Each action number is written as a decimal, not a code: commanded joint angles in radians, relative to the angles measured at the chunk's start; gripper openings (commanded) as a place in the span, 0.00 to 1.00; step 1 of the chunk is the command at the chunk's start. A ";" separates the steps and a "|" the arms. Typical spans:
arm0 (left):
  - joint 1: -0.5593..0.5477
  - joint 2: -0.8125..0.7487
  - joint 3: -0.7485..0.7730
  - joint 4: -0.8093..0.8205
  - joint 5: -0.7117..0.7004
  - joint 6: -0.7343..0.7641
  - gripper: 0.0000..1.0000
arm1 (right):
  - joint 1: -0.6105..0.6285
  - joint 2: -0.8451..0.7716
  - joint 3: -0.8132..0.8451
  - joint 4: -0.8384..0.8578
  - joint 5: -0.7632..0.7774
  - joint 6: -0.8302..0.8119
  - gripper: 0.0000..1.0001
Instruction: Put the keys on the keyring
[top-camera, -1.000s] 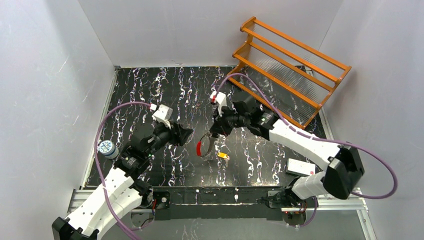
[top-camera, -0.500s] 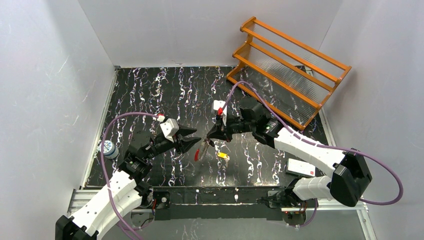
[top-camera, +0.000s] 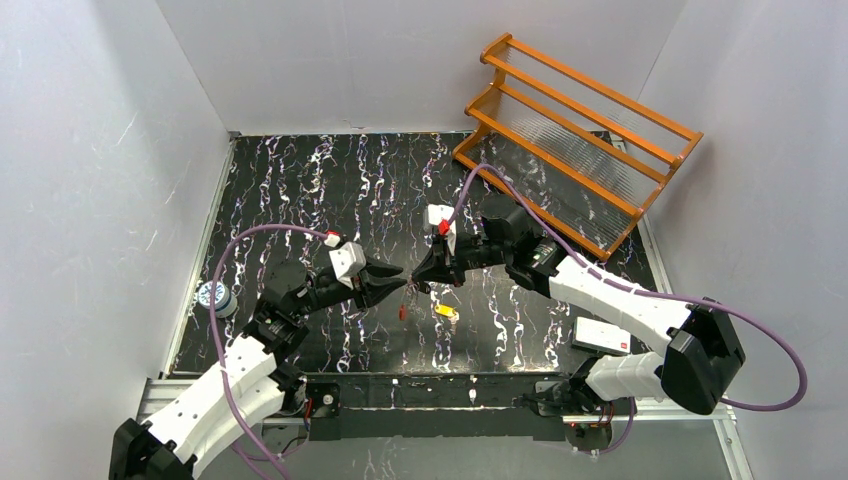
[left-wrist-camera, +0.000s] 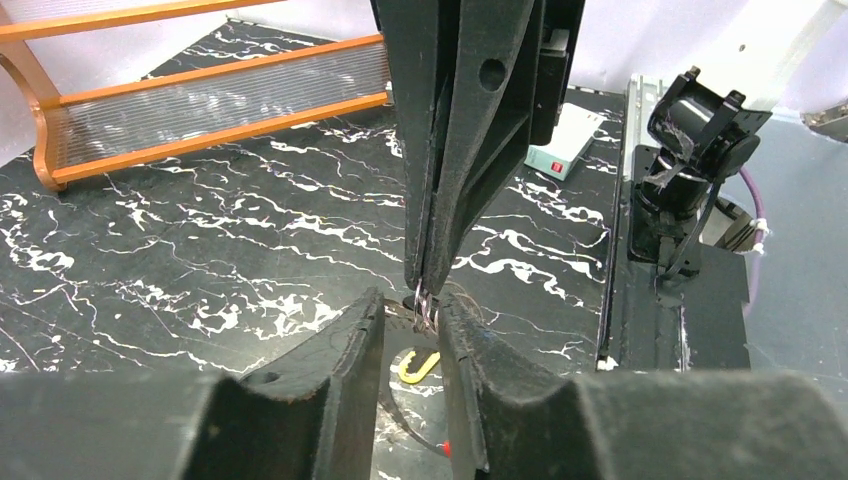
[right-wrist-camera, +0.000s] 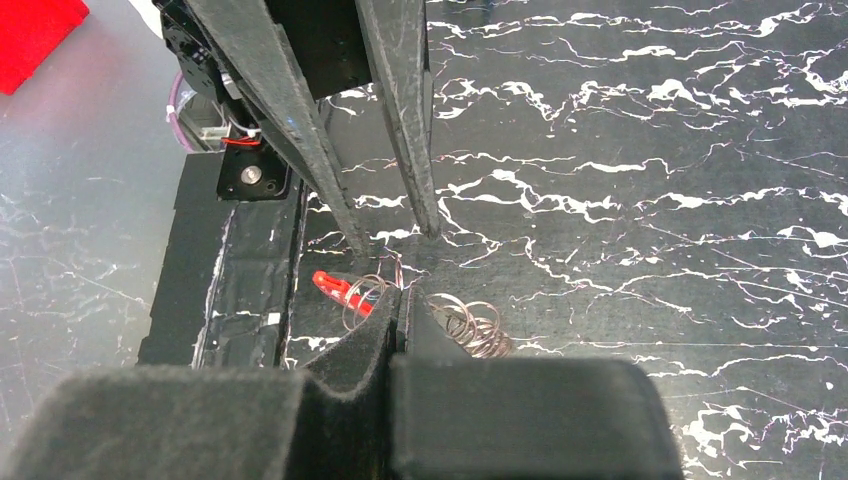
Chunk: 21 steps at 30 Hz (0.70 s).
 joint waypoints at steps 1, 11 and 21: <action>-0.017 0.016 -0.005 0.029 0.027 0.025 0.22 | 0.001 -0.042 -0.002 0.068 -0.040 -0.006 0.01; -0.048 0.063 -0.008 0.028 0.011 0.057 0.05 | 0.001 -0.043 -0.002 0.072 -0.050 0.005 0.01; -0.052 0.017 0.029 -0.113 -0.072 0.144 0.00 | 0.001 -0.085 -0.019 0.112 0.023 0.021 0.39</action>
